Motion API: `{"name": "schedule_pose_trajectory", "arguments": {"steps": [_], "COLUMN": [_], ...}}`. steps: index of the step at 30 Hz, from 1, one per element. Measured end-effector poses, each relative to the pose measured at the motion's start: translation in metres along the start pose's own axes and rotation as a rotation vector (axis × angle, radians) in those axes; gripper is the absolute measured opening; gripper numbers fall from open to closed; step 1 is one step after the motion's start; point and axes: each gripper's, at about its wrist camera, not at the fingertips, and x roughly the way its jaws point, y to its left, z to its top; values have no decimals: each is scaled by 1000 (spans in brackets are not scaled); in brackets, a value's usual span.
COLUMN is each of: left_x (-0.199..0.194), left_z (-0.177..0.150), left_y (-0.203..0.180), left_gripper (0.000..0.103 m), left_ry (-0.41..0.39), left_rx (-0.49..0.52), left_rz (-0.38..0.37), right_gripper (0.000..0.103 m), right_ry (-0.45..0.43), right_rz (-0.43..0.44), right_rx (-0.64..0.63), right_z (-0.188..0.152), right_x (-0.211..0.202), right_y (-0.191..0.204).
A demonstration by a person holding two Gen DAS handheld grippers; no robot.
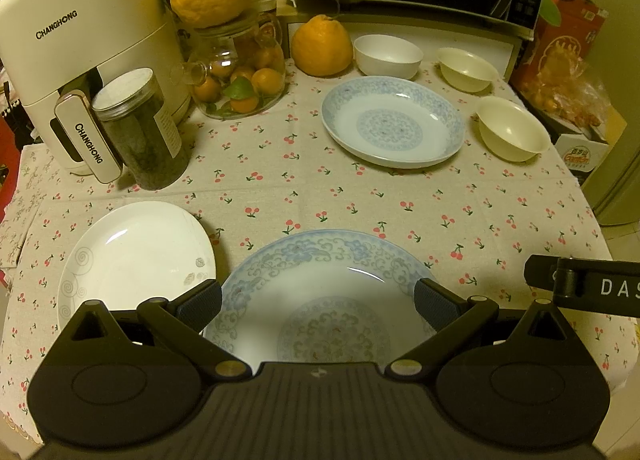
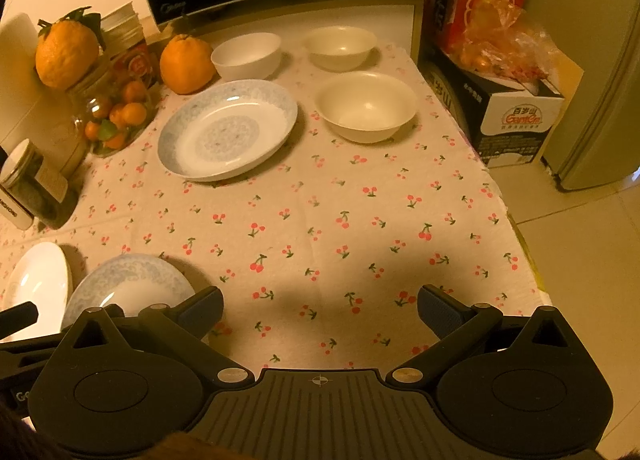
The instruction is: Organize plates and bowls
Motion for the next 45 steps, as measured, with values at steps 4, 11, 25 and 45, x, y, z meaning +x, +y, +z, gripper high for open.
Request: {"name": "schedule_pose_trajectory", "arguments": {"steps": [4,11,25,45], "left_x": [2,2,15,55], "left_z": [2,6,29,85], "left_y": [1,2,11,29], "left_gripper": [103,103,103,102], "left_ry": [12,14,31,45], "left_rx": [-2,-3,-33,-224], "left_rz": [-5,-10,-19,-81], "right_gripper": [103,103,103,103], "right_ry": [4,7,-11,-36], "right_rz": [-3,6,62,311], "right_rx": [4,13,75,308], "right_z": [2,7,41,94], "right_x": [2,3,17,60], "right_y": [0,-1,-15,-34]}}
